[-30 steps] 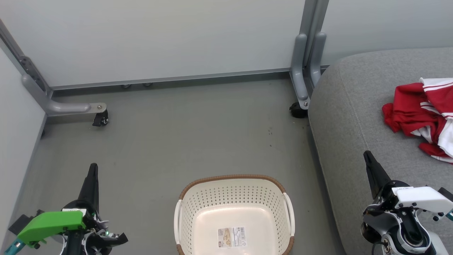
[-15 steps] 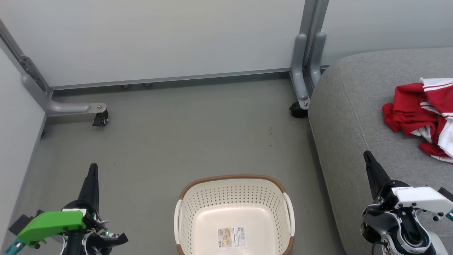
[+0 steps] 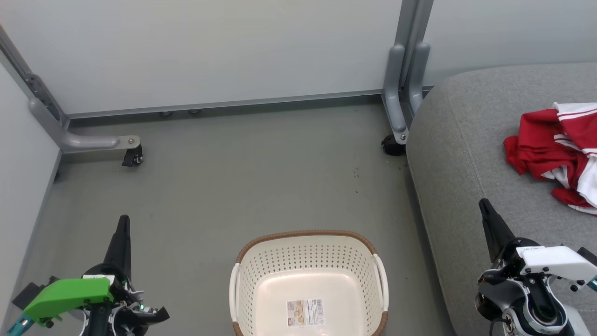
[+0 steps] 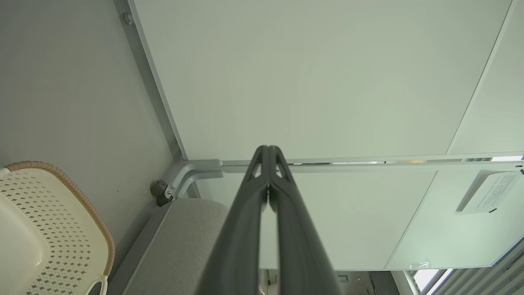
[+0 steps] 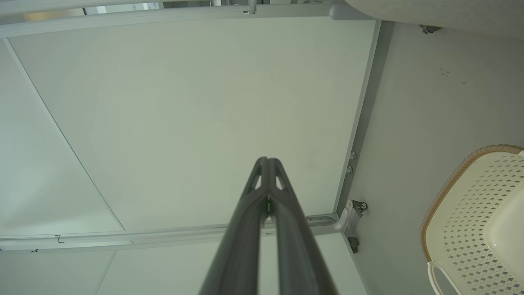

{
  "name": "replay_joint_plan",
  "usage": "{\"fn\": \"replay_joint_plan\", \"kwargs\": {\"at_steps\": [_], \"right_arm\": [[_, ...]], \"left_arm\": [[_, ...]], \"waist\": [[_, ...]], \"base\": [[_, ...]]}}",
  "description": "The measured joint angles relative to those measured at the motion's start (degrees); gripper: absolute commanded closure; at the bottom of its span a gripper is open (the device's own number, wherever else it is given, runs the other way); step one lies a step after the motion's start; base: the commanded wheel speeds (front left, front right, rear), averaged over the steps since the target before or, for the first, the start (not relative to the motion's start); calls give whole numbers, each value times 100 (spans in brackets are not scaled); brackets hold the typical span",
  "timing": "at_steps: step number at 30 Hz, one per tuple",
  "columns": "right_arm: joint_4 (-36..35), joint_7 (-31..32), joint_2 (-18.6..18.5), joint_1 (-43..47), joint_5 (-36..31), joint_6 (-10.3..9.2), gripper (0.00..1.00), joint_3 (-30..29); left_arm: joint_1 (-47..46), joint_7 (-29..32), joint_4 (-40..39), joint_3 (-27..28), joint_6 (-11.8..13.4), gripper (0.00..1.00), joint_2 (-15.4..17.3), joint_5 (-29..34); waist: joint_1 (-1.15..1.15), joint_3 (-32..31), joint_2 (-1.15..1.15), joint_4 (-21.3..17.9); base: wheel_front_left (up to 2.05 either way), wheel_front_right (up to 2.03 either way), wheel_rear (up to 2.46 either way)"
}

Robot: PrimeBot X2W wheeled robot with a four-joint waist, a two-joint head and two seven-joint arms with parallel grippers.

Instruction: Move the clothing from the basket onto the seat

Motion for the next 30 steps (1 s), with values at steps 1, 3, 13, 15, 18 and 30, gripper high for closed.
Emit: {"fn": "replay_joint_plan", "kwargs": {"at_steps": [1,3,13,15,18,30], "right_arm": [[0,0,1,0,0,0,100,-2],[0,0,2,0,-2,0,100,-3],[1,1,7,-1,-7,0,100,-14],[1,1,8,-1,-7,0,100,-15],[1,9,10,-1,-8,0,100,-18],[1,24,20,-1,-21,0,100,-26]], "left_arm": [[0,0,-1,1,0,100,-2,1],[0,0,-1,2,0,100,-3,1],[-1,14,0,13,0,100,-16,10],[-1,15,1,15,0,100,-19,11],[-2,16,0,19,0,100,-21,15],[-3,19,0,31,0,100,-31,16]], "waist": [[0,0,0,0],[0,0,0,0],[0,0,0,0],[0,0,0,0],[0,0,0,0],[0,0,0,0]], "base": [[0,0,0],[0,0,0],[0,0,0],[0,0,0],[0,0,0],[0,0,0]]}}
